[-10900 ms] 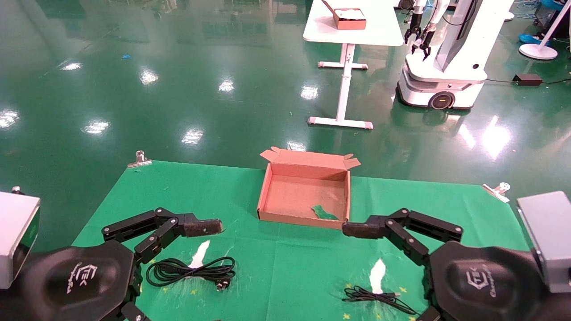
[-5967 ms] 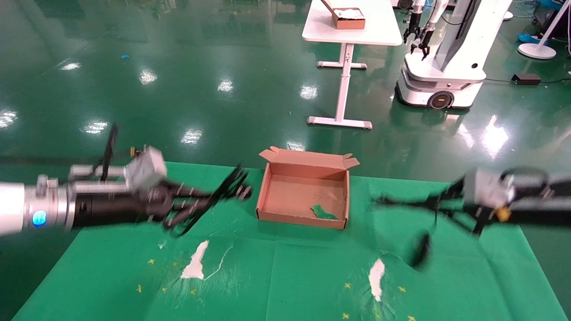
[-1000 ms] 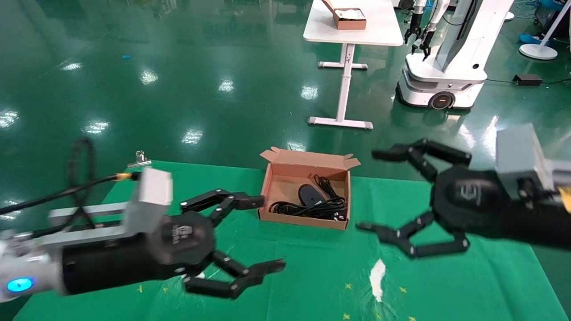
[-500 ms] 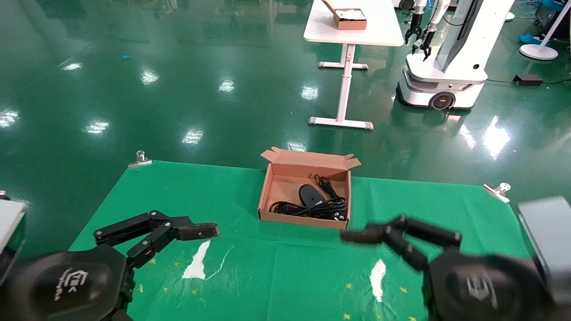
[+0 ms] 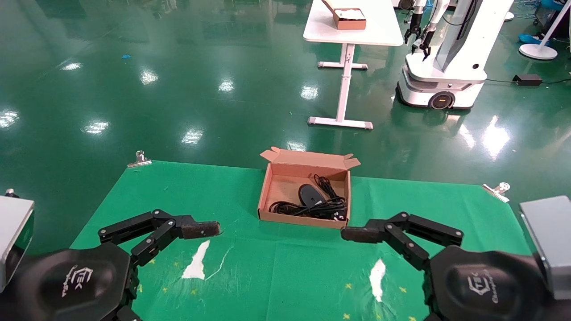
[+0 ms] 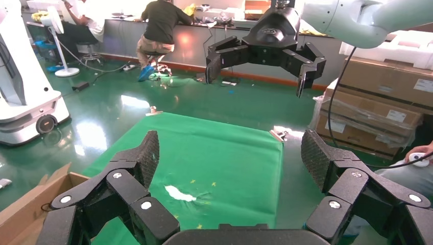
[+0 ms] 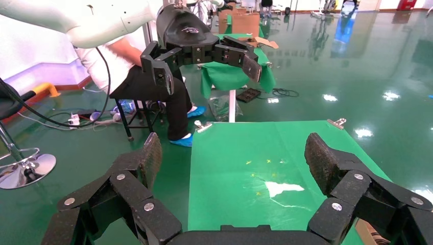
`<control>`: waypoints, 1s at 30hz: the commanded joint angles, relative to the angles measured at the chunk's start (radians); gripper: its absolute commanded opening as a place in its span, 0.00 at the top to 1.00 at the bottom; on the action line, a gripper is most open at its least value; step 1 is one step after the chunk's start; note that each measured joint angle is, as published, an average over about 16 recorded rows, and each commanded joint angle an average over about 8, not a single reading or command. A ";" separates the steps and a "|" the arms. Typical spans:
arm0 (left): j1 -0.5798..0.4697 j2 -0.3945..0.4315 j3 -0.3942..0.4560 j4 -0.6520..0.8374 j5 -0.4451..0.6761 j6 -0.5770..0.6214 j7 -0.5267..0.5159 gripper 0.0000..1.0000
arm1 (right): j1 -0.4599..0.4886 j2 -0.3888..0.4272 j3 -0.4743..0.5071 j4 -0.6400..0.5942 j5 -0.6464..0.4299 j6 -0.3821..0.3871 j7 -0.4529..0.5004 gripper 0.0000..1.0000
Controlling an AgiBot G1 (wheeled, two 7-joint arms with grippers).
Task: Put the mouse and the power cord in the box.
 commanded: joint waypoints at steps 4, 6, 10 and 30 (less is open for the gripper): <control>-0.002 0.003 0.005 0.002 0.002 -0.004 0.000 0.00 | 0.007 -0.002 -0.003 -0.007 -0.005 0.001 -0.003 0.00; -0.003 0.003 0.007 0.002 0.003 -0.005 0.000 0.00 | 0.009 -0.002 -0.003 -0.009 -0.007 0.001 -0.004 0.00; -0.004 0.004 0.009 0.003 0.004 -0.007 0.000 0.00 | 0.012 -0.003 -0.004 -0.012 -0.009 0.001 -0.005 0.00; -0.006 0.006 0.013 0.004 0.006 -0.011 0.000 0.00 | 0.018 -0.004 -0.006 -0.018 -0.013 0.003 -0.008 0.00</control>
